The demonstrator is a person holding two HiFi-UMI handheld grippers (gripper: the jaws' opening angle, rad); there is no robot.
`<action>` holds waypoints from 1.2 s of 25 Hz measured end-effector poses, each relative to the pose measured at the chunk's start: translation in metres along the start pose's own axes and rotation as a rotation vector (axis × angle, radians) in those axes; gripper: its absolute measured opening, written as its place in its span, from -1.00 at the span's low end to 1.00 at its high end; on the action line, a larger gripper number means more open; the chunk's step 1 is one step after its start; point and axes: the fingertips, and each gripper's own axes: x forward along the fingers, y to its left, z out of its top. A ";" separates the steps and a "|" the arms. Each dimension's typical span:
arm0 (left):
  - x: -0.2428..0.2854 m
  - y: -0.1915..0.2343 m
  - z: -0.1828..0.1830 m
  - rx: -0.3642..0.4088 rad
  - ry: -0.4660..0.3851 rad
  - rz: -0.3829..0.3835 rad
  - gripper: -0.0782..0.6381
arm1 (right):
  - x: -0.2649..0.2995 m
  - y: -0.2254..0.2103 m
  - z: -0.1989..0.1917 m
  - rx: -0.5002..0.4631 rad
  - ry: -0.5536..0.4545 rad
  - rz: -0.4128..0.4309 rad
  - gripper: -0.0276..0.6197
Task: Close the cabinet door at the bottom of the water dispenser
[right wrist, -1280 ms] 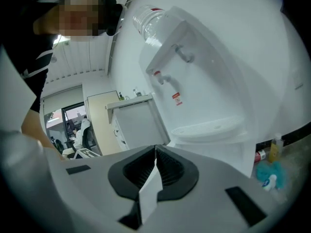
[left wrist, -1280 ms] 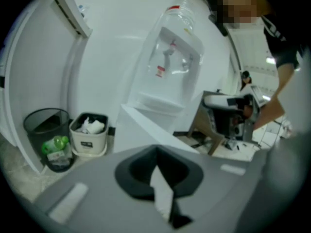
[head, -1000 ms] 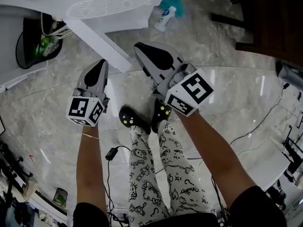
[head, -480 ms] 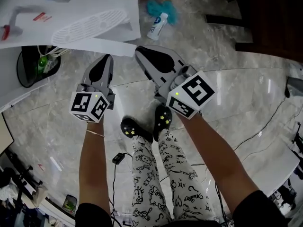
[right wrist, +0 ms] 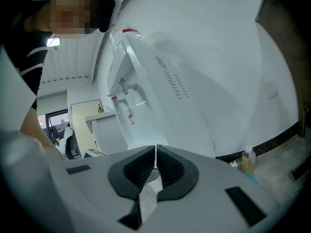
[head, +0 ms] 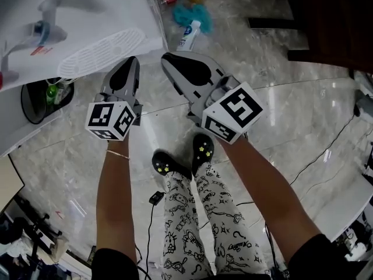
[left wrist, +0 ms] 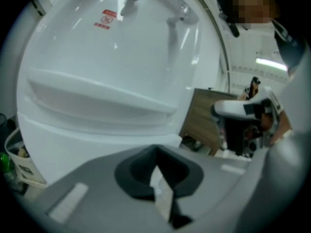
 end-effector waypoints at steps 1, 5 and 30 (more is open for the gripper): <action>0.003 0.001 0.001 0.002 0.000 0.008 -0.79 | 0.000 -0.001 0.001 -0.001 0.000 -0.003 -0.86; 0.009 0.004 0.004 0.014 0.008 0.035 -0.79 | -0.003 -0.006 0.003 0.003 -0.004 -0.020 -0.86; -0.082 -0.052 0.019 0.047 0.022 0.082 -0.78 | -0.020 0.044 -0.023 -0.007 0.082 0.023 -0.87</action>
